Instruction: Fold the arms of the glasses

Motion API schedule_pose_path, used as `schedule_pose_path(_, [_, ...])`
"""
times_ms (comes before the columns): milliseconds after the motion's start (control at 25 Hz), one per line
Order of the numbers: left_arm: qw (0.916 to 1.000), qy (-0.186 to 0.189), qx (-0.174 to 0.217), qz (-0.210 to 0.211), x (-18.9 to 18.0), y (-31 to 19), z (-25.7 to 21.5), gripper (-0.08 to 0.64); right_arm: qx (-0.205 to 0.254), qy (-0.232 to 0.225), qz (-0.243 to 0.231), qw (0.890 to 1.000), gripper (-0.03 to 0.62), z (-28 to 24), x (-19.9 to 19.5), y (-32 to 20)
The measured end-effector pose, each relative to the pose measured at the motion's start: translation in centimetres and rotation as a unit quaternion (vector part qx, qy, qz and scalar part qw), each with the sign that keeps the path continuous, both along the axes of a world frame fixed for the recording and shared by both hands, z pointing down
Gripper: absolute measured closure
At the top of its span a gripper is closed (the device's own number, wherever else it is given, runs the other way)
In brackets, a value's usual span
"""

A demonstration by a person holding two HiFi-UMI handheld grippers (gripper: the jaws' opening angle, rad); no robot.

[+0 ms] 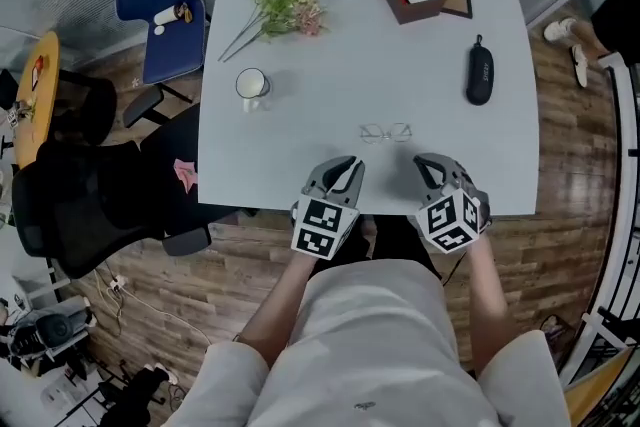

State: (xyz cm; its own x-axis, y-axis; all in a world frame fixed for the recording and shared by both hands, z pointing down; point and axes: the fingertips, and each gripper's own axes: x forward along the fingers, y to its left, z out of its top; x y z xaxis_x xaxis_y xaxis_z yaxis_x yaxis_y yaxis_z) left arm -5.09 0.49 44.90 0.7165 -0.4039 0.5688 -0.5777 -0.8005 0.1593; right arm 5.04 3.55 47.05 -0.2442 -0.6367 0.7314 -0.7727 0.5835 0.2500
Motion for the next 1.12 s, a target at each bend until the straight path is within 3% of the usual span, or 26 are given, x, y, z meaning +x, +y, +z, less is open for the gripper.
schedule_pose_path(440, [0.9957,0.081,0.044,-0.007,-3.7,2.1,-7.2,0.523,0.093,-0.064,0.055,0.992,0.584,-8.4,-3.9,1.6])
schedule_pose_path(840, [0.9887,0.129,0.076,-0.014,-4.3,2.8,-12.4,0.532,0.179,-0.163,0.101,0.965,0.586,-15.4,-4.6,3.9])
schedule_pose_path(1120, [0.9855,0.143,0.091,-0.010,-4.0,3.5,-14.1,0.532,0.227,-0.203,0.097,0.947,0.588,-18.2,-5.0,5.2])
